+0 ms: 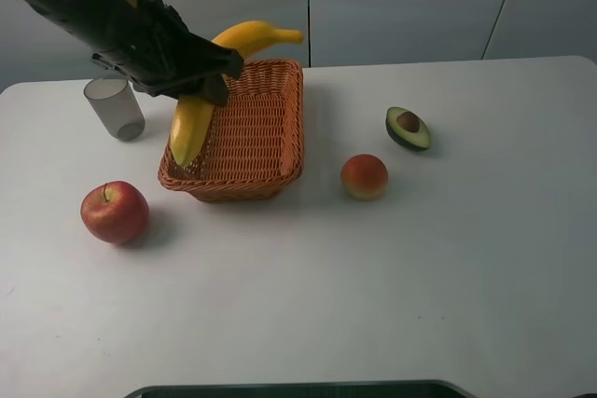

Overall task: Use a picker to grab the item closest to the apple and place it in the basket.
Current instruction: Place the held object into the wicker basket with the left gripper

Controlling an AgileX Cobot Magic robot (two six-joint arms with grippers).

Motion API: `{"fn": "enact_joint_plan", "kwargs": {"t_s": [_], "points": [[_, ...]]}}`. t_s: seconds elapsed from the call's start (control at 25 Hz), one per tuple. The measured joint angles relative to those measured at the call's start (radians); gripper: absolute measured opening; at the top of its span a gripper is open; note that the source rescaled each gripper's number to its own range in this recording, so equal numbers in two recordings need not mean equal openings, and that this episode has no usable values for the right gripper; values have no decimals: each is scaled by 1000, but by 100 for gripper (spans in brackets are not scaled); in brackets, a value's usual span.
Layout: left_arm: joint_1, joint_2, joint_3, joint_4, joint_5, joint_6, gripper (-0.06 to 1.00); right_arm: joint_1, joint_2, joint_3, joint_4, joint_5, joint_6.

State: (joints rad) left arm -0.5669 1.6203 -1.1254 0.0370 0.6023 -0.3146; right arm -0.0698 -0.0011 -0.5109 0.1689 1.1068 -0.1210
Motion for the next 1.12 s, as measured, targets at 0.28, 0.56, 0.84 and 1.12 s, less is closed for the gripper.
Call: {"fn": "enact_joint_plan", "kwargs": {"t_s": [0.28, 0.56, 0.84, 1.12], "points": [[0, 129, -96, 161, -39, -269, 1, 0, 0, 0, 0, 0, 0], [0, 234, -103, 298, -67, -500, 1, 0, 0, 0, 0, 0, 0], [0, 277, -103, 395, -93, -617, 1, 0, 0, 0, 0, 0, 0], [0, 277, -104, 417, -142, -623, 84, 0, 0, 0, 0, 0, 0]]}}
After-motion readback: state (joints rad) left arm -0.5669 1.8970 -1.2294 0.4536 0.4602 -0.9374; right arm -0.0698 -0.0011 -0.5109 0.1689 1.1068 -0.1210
